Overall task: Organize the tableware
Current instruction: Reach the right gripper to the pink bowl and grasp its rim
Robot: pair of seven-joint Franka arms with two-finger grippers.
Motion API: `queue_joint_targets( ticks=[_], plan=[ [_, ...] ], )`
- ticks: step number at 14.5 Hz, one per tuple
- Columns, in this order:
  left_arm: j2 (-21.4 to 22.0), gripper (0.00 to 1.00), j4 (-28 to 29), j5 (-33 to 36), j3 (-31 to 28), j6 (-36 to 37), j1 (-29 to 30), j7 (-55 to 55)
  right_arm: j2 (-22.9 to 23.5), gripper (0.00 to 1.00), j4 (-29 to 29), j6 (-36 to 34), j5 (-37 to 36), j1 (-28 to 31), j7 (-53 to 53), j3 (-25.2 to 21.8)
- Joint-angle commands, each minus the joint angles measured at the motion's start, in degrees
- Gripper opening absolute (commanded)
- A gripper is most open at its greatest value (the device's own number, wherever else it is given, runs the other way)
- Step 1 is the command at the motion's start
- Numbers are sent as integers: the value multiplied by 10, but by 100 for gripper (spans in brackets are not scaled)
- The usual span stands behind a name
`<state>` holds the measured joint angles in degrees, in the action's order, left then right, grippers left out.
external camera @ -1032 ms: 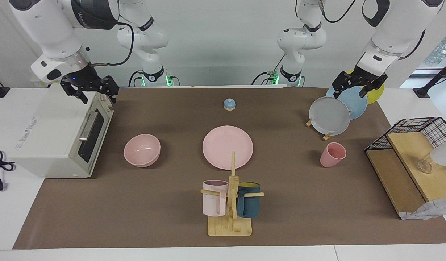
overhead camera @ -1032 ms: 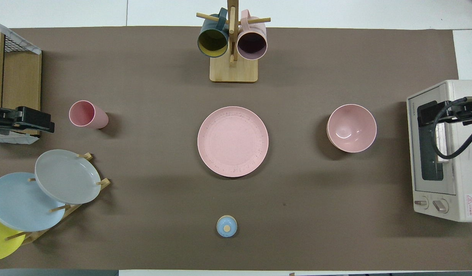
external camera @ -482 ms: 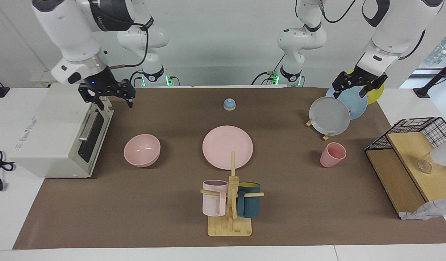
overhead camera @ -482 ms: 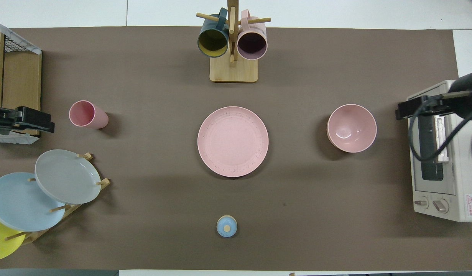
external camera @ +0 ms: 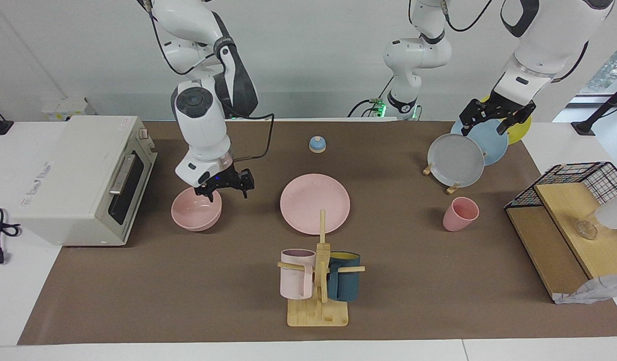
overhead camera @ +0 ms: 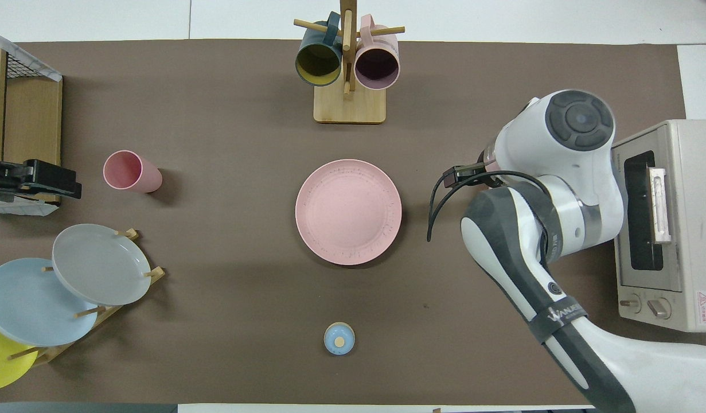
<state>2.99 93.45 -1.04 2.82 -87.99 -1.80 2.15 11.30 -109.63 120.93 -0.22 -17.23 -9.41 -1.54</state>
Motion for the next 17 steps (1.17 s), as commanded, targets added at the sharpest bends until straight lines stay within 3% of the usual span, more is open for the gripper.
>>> queue_joint_targets(
  ticks=[1, 9, 11, 14, 15, 17],
  plan=[
    [15, 100, 17, -4, 3, -8, 7, 0, -33, 100, -58, 19, -15, -4, -17, -1],
    [15, 100, 17, -4, 3, -8, 0, 1, -30, 99, -104, 70, -63, 11, -8, -1],
    [15, 100, 17, -4, 3, -8, 0, 3, -15, 88, -105, 76, -66, 18, 8, -1],
    [15, 100, 17, -4, 3, -8, -2, 2, -15, 53, -103, 75, -87, 19, 14, -1],
    [15, 100, 17, -4, 3, -8, -2, 3, -15, 45, -105, 76, -88, 19, 13, -1],
    [16, 100, 19, -4, 3, -10, 2, 4, -15, 45, -105, 80, -88, 19, 13, -1]
  ],
)
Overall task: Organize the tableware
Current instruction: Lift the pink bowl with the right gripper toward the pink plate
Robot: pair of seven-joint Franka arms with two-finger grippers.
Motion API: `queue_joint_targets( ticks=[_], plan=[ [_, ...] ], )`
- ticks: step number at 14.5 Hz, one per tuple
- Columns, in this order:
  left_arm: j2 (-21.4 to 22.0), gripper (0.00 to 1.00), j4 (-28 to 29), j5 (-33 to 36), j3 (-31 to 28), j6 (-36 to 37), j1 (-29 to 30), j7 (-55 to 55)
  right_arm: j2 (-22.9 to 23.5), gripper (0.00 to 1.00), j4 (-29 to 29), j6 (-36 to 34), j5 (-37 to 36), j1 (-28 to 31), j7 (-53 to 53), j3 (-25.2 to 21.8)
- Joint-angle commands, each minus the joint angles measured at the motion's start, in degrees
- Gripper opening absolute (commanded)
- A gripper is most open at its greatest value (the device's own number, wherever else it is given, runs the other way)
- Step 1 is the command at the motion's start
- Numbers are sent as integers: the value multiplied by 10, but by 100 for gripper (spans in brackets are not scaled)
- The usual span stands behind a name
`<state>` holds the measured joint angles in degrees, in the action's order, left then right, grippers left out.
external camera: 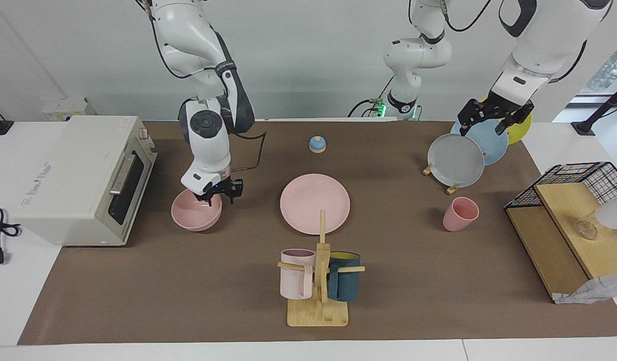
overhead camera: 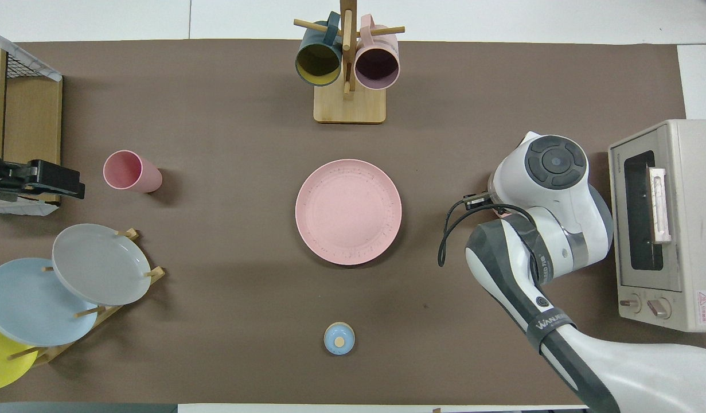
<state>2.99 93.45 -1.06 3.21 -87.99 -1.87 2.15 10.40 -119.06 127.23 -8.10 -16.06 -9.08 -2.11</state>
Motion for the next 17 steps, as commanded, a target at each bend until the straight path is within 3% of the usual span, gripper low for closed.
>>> queue_joint_targets(
  ticks=[1, 7, 9, 13, 17],
  plan=[
    [16, 100, 20, -3, 0, -15, 4, 4, -2, 45, -12, 21, -10, 9, 10, 4],
    [15, 100, 38, -3, 0, -37, -1, 3, 6, 42, -19, 39, -10, 18, 27, 4],
    [11, 100, 42, -3, 0, -43, 0, 3, 7, 0, -17, 36, -11, 18, 39, 4],
    [4, 100, 41, -3, 0, -46, -1, 3, 10, 0, 10, 4, -18, 7, 35, 4],
    [-6, 100, 40, -4, 0, -54, -1, 3, 51, 0, 179, -153, -6, -61, -19, 5]
  ],
)
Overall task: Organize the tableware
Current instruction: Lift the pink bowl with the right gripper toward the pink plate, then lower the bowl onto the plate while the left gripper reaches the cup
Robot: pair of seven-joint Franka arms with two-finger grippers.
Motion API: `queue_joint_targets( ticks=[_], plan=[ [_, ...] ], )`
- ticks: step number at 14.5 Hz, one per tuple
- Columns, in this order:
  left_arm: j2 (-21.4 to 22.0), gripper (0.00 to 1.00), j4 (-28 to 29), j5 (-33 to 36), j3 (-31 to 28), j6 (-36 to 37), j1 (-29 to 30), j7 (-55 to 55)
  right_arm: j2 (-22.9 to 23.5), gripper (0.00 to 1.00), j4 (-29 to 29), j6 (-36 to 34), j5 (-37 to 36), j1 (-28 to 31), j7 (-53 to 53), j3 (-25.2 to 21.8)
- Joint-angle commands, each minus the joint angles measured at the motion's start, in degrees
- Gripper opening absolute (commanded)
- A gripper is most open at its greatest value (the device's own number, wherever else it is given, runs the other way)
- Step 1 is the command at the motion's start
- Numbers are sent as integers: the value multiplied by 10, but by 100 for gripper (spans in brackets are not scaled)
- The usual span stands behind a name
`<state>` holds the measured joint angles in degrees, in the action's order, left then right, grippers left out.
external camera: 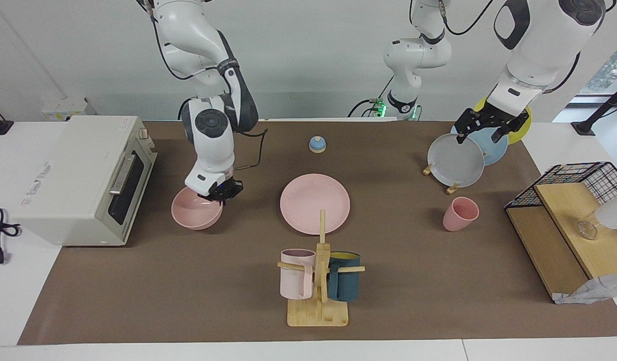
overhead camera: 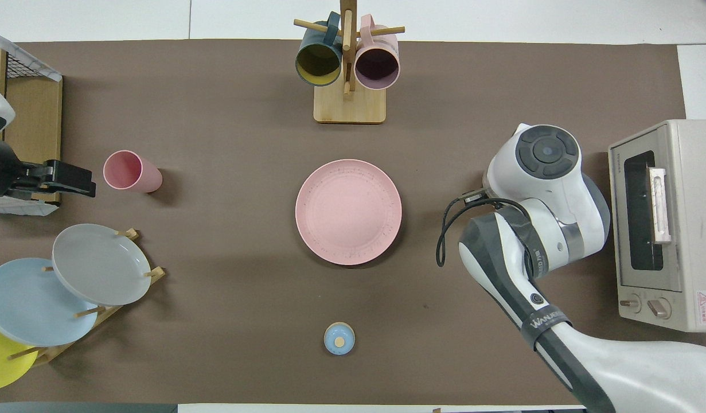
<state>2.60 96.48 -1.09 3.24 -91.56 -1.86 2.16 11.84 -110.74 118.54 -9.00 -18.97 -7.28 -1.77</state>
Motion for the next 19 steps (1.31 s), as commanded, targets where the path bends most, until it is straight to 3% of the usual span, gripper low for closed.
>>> queue_joint_targets(
  ticks=[1, 3, 6, 10, 12, 15, 19],
  plan=[
    [-10, 100, 7, -4, 0, -23, -1, 3, 55, 0, 140, -92, 13, -51, -69, 5],
    [-27, 100, 6, -6, 0, -39, -1, 3, 125, 0, 270, -165, 41, -105, -157, 5],
    [-76, 100, -4, -14, 0, -72, -2, 4, 236, 0, 434, -185, 41, -189, -263, 5],
    [-151, 100, -34, -15, 0, -105, 2, 4, 264, 0, 438, -125, 42, -235, -330, 20],
    [-175, 100, -21, -20, 0, -148, 2, 4, 275, 0, 432, -106, 38, -251, -360, 20],
    [-200, 100, -5, -29, 0, -167, 5, 5, 275, 0, 430, -106, 37, -253, -360, 20],
    [-198, 100, 24, -32, -1, -181, 5, 36, 272, 0, 408, -107, 35, -250, -356, 19]
  ],
)
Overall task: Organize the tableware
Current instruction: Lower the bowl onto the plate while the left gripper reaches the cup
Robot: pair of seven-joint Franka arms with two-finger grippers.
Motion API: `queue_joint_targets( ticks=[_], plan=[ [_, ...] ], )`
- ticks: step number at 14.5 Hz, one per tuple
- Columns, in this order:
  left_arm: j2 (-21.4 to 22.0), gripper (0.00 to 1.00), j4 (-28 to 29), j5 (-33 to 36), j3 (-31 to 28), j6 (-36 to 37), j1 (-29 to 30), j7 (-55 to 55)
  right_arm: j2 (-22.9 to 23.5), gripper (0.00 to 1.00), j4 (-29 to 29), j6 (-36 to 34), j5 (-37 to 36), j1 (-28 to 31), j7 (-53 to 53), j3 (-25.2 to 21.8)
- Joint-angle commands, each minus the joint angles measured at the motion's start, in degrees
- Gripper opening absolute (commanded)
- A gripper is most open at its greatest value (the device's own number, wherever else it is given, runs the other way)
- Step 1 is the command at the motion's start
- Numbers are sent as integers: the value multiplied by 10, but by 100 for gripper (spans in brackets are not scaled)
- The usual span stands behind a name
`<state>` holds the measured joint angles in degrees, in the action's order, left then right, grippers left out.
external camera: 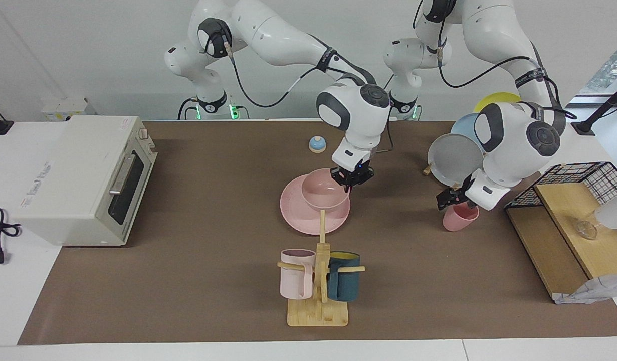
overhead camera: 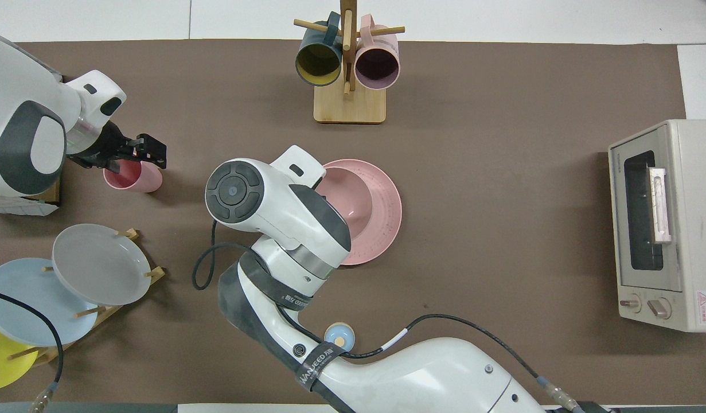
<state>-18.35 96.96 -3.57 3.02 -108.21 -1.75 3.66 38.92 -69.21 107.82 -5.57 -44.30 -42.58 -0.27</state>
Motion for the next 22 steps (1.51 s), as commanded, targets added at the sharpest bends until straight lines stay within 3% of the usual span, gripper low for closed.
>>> queue_joint_targets(
  ticks=[1, 4, 7, 8, 9, 11, 12, 17, 19, 21, 22],
  plan=[
    [11, 100, 25, -8, 1, -21, 4, 27, -3, 0, -22, -2, -7, 4, -3, 4],
    [16, 99, 60, -8, 1, -63, 3, 32, -17, 0, -62, 4, -16, 8, -1, 4],
    [17, 79, 62, -8, 1, -64, 2, 32, -26, 0, -85, 10, -17, 10, 5, 4],
    [17, 66, 62, -8, 1, -64, 2, 34, -31, 0, -94, 20, -16, 9, 5, 4],
    [17, 42, 62, -8, 1, -64, 3, 34, -33, 0, -104, 29, -16, 9, 5, 4],
    [17, 4, 61, -8, 1, -65, 1, 34, -33, 0, -105, 28, -15, 10, 5, 4],
    [17, 0, 60, -8, 1, -66, 1, 33, -33, 4, -102, 28, -9, 11, 5, 4],
    [13, 0, 54, -5, 1, -70, 3, 29, -34, 48, -46, -30, 0, 19, 4, 5],
    [13, 0, 45, -4, 1, -66, 2, 28, -50, 55, -27, -55, 6, 33, 4, 6],
    [13, 0, 23, -4, 1, -51, -1, 29, -50, 72, -8, -54, 18, 33, 4, 6],
    [13, 0, 13, -4, 1, -43, -2, 29, -55, 73, -4, -60, 14, 35, 14, 4]
  ],
)
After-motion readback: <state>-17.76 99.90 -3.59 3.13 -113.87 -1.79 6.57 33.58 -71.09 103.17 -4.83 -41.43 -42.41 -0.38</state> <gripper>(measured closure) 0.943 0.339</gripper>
